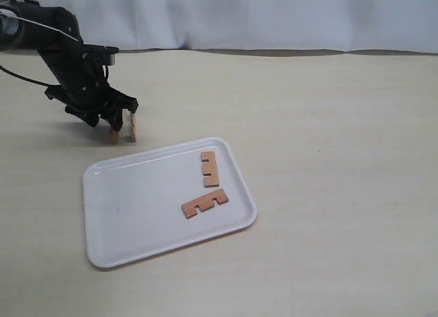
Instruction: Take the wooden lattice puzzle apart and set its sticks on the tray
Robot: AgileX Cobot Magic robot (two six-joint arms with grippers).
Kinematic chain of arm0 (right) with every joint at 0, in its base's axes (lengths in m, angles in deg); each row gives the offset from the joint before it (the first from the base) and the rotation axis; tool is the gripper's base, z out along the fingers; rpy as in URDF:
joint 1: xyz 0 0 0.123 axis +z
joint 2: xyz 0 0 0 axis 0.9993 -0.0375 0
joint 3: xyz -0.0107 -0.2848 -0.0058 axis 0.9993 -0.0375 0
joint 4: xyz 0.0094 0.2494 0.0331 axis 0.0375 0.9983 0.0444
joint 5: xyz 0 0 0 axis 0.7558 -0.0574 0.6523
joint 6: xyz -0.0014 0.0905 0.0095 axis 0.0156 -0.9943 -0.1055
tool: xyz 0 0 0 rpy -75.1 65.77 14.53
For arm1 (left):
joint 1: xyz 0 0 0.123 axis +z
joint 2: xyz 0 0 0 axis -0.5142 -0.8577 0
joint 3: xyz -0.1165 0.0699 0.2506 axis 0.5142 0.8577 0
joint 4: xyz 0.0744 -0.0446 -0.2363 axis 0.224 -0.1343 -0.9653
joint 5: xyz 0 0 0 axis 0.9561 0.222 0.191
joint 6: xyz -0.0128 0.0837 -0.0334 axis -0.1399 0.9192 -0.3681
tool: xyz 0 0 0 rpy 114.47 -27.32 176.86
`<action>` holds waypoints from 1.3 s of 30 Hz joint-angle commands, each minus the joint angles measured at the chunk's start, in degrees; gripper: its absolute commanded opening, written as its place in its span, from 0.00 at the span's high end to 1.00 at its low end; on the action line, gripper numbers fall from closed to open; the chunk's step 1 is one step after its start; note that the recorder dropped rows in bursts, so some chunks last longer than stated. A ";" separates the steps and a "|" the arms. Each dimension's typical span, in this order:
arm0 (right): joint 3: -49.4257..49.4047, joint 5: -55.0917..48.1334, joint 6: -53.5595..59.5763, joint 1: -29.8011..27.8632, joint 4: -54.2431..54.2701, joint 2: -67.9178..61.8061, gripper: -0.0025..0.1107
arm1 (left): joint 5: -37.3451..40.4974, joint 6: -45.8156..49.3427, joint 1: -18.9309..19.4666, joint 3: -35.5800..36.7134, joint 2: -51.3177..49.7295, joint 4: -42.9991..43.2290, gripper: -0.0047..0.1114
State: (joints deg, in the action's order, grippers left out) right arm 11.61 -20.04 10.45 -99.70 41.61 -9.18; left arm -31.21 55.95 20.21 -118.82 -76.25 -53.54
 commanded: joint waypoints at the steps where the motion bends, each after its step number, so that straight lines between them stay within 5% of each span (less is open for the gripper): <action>1: -0.20 0.48 -0.01 -0.03 -0.05 0.21 0.94 | 0.77 -0.31 0.05 -0.03 0.15 -0.09 0.75; 6: -0.20 0.48 -0.01 -0.03 -0.05 0.21 0.94 | 2.01 0.02 0.05 -0.03 0.15 1.51 0.96; 16: -0.20 0.48 -0.01 -0.03 -0.05 0.21 0.94 | 3.40 0.16 0.05 -0.03 0.26 7.59 0.96; 39: -0.20 0.48 -0.01 -0.03 -0.05 0.21 0.94 | 3.91 -0.20 0.05 -4.06 -1.58 4.34 0.91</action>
State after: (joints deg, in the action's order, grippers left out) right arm 11.61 -20.04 10.45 -99.70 41.61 -9.18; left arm -26.94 56.06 20.21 -122.82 -76.91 -48.63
